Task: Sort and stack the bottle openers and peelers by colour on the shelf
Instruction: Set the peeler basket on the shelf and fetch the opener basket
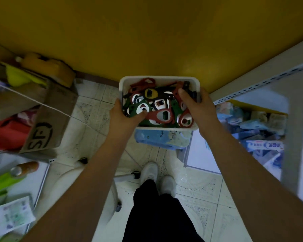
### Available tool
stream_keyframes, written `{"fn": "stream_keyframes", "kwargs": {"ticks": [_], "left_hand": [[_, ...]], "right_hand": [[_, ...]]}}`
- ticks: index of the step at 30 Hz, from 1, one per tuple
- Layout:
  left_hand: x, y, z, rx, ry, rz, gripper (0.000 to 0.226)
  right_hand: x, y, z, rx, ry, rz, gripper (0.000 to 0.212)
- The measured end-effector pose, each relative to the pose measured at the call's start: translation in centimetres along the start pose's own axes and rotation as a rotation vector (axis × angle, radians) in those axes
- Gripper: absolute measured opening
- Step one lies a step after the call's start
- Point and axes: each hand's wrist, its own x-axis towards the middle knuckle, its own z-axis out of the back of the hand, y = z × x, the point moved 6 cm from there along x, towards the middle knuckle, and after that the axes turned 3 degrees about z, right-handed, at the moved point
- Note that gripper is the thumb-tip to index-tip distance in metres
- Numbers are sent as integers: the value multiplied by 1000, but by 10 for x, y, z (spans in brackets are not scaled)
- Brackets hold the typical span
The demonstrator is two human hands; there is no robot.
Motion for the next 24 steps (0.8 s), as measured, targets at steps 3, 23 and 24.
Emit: {"fn": "stream_keyframes", "kwargs": {"ticks": [3, 23, 24], "left_hand": [[-50, -26, 38, -56, -14, -13, 84], [-434, -102, 203, -342, -353, -38, 78], [-450, -93, 208, -370, -370, -44, 81]], "right_hand": [[-44, 52, 7, -9, 25, 49, 50], [-358, 249, 50, -50, 390, 224, 94], [-373, 248, 50, -61, 409, 236, 88]]}}
